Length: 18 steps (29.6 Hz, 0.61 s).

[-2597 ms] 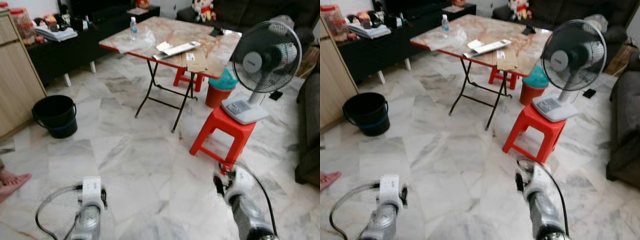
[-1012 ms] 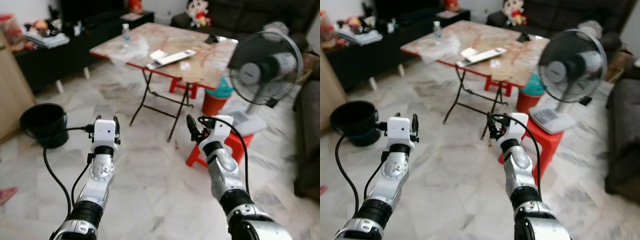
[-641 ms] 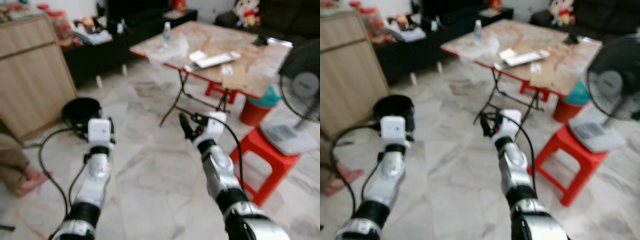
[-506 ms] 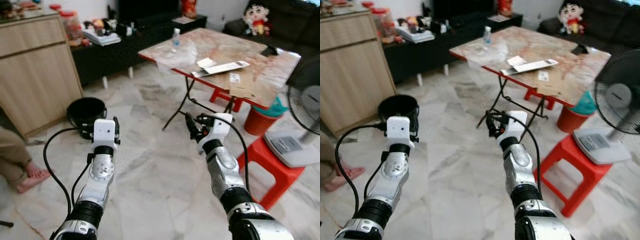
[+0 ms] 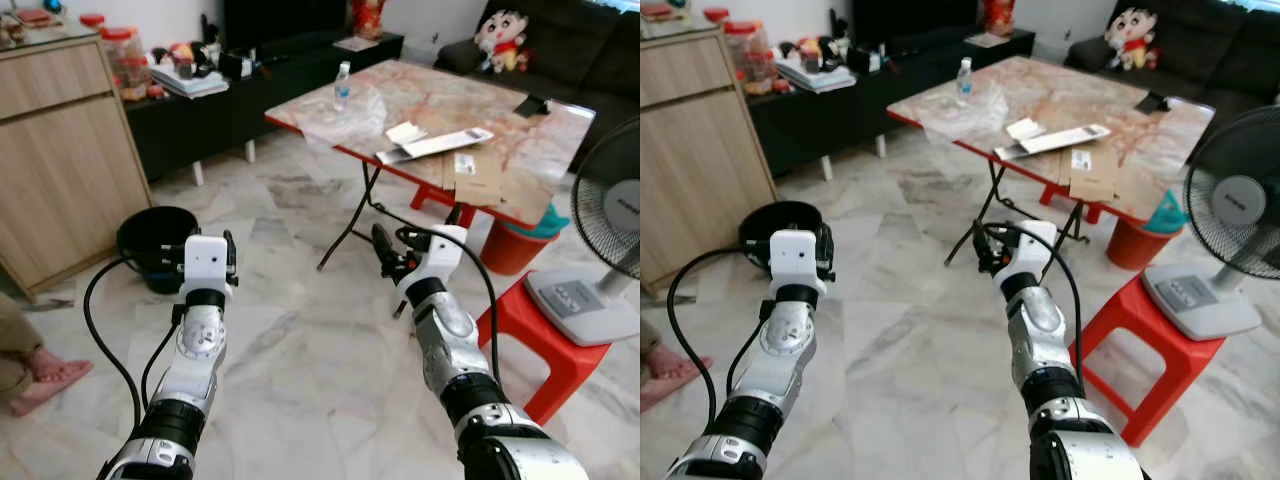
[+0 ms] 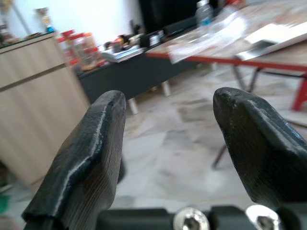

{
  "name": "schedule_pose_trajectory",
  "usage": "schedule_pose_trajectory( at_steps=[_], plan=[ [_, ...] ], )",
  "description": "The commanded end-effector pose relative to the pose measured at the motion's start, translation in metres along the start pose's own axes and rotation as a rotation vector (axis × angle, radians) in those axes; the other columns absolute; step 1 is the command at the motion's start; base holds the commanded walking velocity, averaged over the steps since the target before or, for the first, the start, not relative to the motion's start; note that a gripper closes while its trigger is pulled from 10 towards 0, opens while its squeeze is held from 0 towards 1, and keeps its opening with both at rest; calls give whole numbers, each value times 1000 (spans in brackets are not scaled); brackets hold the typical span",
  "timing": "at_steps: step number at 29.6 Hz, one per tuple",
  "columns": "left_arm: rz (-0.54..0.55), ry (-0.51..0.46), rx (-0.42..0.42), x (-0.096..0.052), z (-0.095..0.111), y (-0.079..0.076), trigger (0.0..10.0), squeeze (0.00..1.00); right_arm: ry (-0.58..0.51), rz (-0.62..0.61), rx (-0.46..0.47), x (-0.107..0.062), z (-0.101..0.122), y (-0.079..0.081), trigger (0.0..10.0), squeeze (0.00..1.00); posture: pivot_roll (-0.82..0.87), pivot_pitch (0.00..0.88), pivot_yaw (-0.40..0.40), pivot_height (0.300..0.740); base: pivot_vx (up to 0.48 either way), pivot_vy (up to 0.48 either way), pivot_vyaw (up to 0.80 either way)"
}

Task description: Picking trash to rubbish bin

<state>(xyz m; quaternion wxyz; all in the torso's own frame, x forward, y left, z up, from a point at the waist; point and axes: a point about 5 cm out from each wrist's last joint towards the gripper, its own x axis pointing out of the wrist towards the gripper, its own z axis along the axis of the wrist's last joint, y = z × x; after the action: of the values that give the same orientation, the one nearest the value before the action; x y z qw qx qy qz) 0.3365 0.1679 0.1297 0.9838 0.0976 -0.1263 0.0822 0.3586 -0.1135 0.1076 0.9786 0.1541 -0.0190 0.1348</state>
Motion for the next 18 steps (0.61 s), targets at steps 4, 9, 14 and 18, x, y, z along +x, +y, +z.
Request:
schedule_pose_trajectory(
  at_steps=[4,9,14,18],
  plan=[
    [1,-2,-2,3,3,0,10000,0,-14,-1,5,3,6,0,10000,0,-59,0,-73,740,336,0,0],
    [-2,-5,-5,3,4,0,10000,0,-16,1,6,4,6,0,10000,0,-59,0,-73,740,335,0,0],
    [-2,-7,-10,3,5,-1,10000,0,-16,6,8,4,6,2,10000,0,-58,0,-72,740,335,0,0],
    [0,-5,-16,3,5,-1,10000,0,-17,11,10,5,6,4,10000,0,-59,0,-72,740,337,0,0]
  ],
)
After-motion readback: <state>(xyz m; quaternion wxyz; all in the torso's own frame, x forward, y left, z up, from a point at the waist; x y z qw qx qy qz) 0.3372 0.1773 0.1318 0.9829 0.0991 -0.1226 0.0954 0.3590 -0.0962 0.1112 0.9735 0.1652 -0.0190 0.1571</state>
